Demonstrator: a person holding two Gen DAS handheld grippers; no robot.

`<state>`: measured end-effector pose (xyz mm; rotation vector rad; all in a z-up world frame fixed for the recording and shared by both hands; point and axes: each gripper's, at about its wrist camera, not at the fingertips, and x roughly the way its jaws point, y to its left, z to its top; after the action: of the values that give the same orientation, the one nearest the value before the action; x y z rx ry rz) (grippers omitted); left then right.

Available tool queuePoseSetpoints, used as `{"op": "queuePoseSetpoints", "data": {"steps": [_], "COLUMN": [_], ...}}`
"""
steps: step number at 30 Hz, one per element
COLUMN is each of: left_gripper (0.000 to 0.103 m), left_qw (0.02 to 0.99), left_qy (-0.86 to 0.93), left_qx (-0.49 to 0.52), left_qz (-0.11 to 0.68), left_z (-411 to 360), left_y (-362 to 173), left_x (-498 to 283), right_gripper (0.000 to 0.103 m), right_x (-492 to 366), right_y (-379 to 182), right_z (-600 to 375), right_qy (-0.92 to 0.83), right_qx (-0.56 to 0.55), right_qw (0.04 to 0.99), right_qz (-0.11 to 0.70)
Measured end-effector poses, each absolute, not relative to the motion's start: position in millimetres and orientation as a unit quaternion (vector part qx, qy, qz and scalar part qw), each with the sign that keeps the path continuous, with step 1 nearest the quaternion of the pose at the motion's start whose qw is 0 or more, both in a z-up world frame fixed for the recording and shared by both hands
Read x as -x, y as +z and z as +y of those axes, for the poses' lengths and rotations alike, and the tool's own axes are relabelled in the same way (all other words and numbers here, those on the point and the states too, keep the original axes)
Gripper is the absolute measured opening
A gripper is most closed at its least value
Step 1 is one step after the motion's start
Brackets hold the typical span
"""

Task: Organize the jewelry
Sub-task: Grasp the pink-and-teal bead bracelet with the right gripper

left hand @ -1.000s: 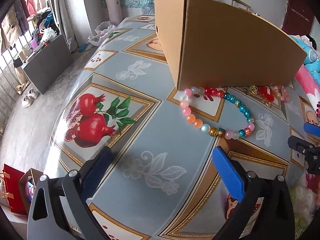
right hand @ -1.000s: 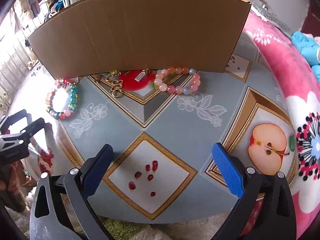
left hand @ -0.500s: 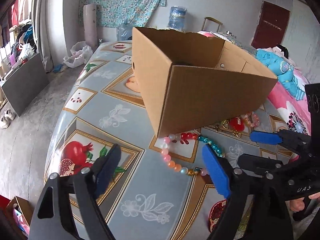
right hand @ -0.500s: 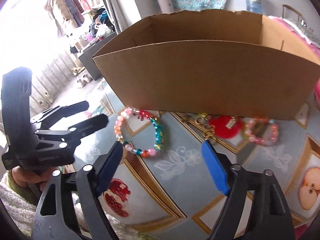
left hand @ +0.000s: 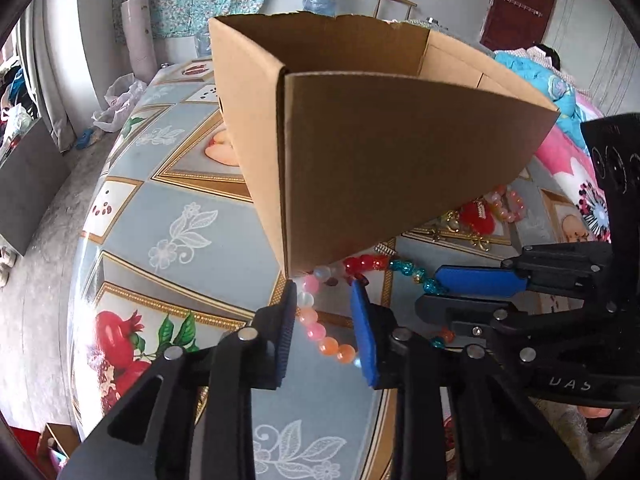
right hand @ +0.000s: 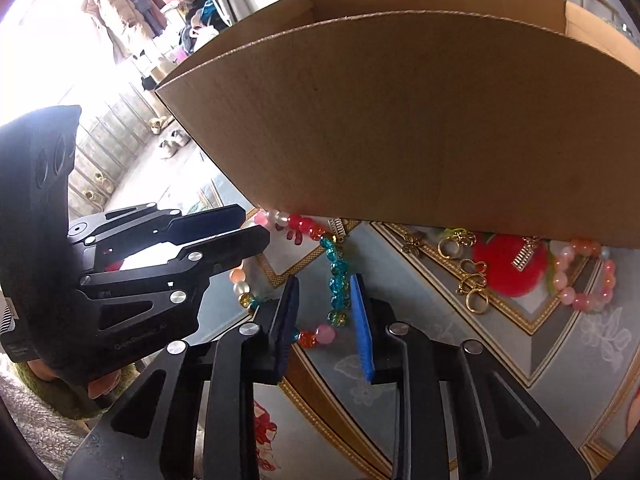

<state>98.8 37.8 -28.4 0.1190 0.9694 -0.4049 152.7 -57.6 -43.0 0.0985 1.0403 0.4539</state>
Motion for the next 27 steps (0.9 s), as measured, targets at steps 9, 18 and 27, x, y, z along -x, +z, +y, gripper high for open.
{"op": "queuePoseSetpoints", "data": {"steps": [9, 18, 27], "left_gripper": [0.023, 0.009, 0.009], "left_qw": [0.861, 0.868, 0.88], "left_qy": [-0.177, -0.173, -0.167], "left_qx": [-0.082, -0.072, -0.078], "left_qz": [0.469, 0.46, 0.437], "left_z": [34.2, 35.6, 37.6], "left_y": [-32.2, -31.0, -11.5], "left_x": [-101.7, -100.9, -80.9], "right_gripper": [0.009, 0.007, 0.007], "right_x": [-155.9, -151.2, -136.5], "right_y": [-34.6, -34.7, -29.5], "right_z": [-53.6, -37.4, -47.9], "right_qy": [0.197, 0.193, 0.204], "right_qx": [-0.019, -0.009, -0.013], "right_qw": [0.849, 0.854, 0.862], "right_qz": [0.49, 0.483, 0.464]}}
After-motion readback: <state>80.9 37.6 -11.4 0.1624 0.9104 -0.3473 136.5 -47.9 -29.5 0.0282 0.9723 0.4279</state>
